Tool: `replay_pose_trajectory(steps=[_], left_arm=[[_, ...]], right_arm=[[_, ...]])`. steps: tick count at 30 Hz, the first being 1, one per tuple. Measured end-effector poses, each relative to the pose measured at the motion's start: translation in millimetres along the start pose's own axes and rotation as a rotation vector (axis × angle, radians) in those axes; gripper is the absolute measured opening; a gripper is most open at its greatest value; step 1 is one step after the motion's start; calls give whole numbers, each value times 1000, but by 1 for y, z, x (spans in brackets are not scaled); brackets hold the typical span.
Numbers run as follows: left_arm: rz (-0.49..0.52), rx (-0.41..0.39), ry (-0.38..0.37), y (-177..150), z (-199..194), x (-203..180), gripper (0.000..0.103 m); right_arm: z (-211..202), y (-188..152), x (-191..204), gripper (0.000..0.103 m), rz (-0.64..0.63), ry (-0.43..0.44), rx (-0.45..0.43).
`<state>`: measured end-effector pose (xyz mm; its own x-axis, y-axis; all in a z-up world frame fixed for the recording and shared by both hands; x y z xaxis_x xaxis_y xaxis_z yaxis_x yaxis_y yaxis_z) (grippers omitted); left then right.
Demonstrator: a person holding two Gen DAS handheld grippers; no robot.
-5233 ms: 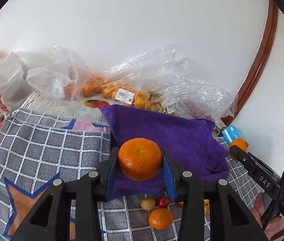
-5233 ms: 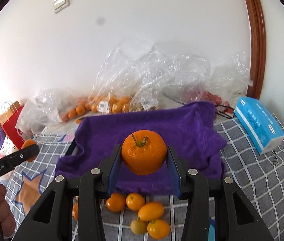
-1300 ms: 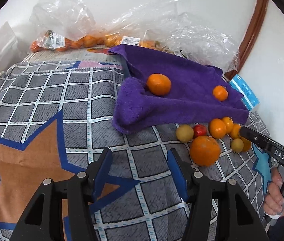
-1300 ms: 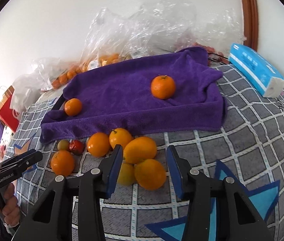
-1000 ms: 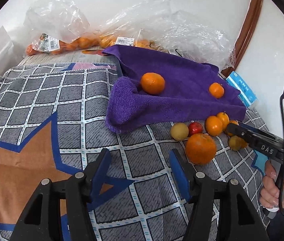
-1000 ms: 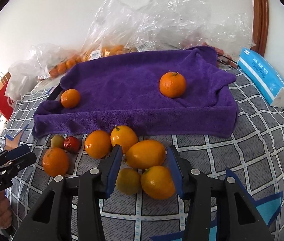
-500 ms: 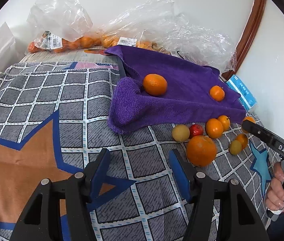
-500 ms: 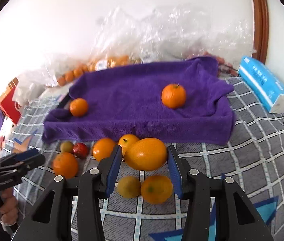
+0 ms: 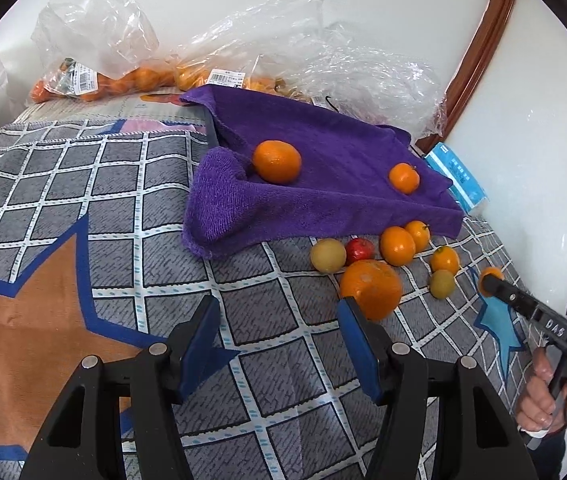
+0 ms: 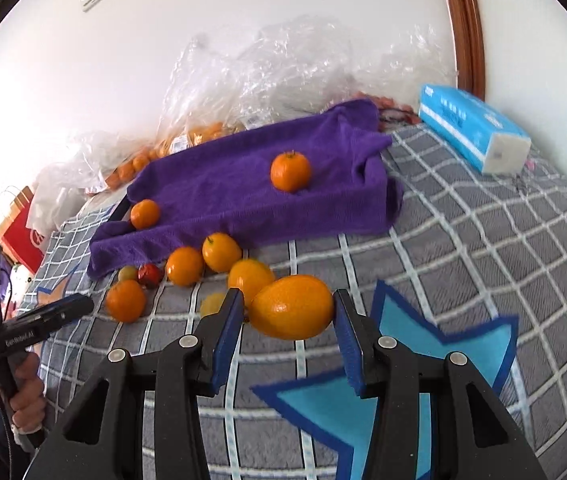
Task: Organize fruits
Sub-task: 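Grasp the large yellow oval fruit with the right tool while the left tool grasps a large orange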
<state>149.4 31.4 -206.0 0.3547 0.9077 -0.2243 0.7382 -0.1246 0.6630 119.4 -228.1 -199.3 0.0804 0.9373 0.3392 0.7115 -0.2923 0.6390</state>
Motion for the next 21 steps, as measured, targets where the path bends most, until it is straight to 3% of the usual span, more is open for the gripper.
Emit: replay_pose_trajectory(steps=[3, 7, 11, 16, 21], left_arm=[[-15, -1, -9, -1, -2, -1, 57], [-36, 12, -75, -4, -5, -18, 57], [64, 8, -29, 2, -7, -50, 57], [133, 12, 94, 12, 9, -65, 57], [72, 69, 56, 10, 35, -67, 54]], right_arm=[[8, -10, 1, 45, -21, -9, 27], [22, -14, 6, 45, -68, -60, 73], [25, -15, 10, 46, -113, -71, 70], [24, -16, 6, 46, -91, -51, 64], [24, -13, 2, 46, -46, -26, 63]])
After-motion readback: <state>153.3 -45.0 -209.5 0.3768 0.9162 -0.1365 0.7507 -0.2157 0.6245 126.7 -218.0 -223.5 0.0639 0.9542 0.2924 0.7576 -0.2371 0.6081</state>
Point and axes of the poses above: each gripper's, at about its wrist camera, not at the fingertips, and z roughly the way its jaws point, x to its left, y to its top, the point moved 7 cm from there along z, roughly the way its jaws point, and after that the axes turned 8 degrees about z, right-handed, at the moved point
